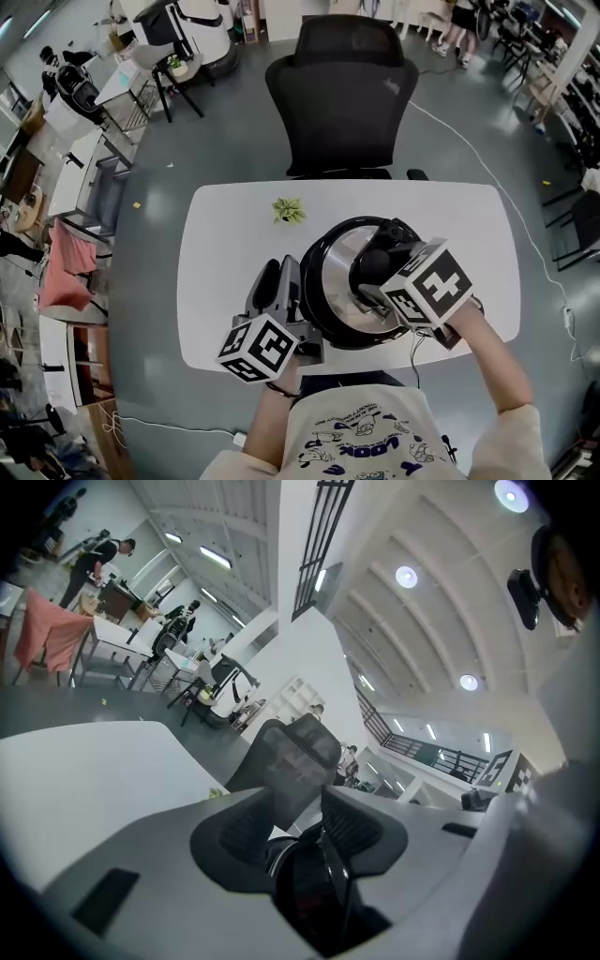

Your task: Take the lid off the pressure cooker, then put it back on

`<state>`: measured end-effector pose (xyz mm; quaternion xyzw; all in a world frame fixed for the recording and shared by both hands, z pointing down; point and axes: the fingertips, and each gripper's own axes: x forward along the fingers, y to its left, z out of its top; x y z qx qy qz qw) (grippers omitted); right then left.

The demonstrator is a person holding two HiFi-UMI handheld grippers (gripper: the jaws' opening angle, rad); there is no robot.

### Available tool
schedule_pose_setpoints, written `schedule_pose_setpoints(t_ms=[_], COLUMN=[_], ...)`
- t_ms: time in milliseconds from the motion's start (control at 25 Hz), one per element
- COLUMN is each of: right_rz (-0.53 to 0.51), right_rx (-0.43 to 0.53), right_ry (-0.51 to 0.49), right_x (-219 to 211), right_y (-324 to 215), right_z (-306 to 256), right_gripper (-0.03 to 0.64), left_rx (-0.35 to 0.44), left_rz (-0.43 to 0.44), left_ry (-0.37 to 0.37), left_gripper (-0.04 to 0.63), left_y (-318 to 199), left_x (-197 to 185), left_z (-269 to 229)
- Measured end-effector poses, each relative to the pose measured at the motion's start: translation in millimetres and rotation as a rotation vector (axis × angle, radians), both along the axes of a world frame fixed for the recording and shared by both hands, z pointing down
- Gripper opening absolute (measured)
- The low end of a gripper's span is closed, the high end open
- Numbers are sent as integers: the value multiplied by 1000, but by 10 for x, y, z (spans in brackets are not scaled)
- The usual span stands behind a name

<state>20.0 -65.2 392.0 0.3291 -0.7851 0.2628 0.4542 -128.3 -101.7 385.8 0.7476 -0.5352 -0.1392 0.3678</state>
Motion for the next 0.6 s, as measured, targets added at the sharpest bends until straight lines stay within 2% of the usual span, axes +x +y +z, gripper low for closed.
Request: schedule_pose_setpoints(t_ms=[280,600], right_rz=[140,349], right_rx=[14,38], right_ry=[4,-15], right_x=[608,1434], right_y=[27,179], right_z=[-82,-97], right_gripper=[295,295], left_rx=[42,128], left_rz=[90,243], left_ry=[-55,-160], left_gripper=[150,72], left_y=[-24,-29], left_x=[384,1091], left_z=[-129,-276])
